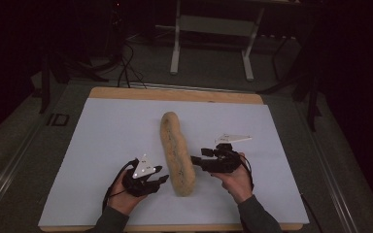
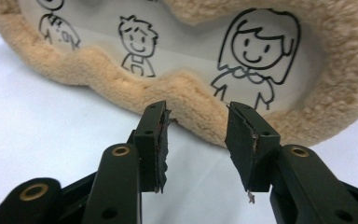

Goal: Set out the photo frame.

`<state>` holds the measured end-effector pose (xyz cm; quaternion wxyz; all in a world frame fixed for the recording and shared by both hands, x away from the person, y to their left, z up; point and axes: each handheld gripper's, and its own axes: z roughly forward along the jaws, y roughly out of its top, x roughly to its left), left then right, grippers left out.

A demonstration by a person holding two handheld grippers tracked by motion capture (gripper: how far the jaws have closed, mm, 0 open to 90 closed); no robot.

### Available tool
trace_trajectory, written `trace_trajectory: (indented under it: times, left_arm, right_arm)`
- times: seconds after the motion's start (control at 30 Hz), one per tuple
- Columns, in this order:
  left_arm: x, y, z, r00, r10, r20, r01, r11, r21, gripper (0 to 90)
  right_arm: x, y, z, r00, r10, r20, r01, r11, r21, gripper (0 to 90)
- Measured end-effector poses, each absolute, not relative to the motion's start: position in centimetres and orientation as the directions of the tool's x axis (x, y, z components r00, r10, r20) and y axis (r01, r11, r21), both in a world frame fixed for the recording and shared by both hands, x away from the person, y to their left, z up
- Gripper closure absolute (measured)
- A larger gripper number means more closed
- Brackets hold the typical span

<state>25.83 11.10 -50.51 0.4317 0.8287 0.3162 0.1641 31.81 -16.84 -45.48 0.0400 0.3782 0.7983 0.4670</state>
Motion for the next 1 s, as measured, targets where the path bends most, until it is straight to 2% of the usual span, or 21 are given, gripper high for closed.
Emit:
trace_trajectory:
  times: [0.17, 0.5, 0.83, 1.0]
  left_arm:
    - [26.1, 11.6, -50.5, 0.739, 0.674, -0.012, 0.399, -0.423, 0.814, 54.2]
    - [26.4, 12.0, -50.5, 0.720, 0.693, -0.015, 0.423, -0.423, 0.801, 51.8]
    - [26.6, 12.4, -50.5, 0.707, 0.706, -0.033, 0.443, -0.406, 0.799, 53.4]
    - [26.7, 12.6, -50.5, 0.702, 0.711, -0.035, 0.450, -0.406, 0.795, 53.4]
  right_arm:
    - [31.3, -16.7, -45.2, -0.712, 0.638, 0.293, 0.564, 0.273, 0.779, 39.5]
    - [30.3, -16.0, -44.6, -0.735, 0.613, 0.288, 0.548, 0.289, 0.785, 35.9]
    - [29.7, -14.6, -45.0, -0.752, 0.600, 0.272, 0.544, 0.333, 0.770, 26.5]
    - [29.3, -13.4, -45.6, -0.766, 0.582, 0.272, 0.541, 0.355, 0.763, 18.4]
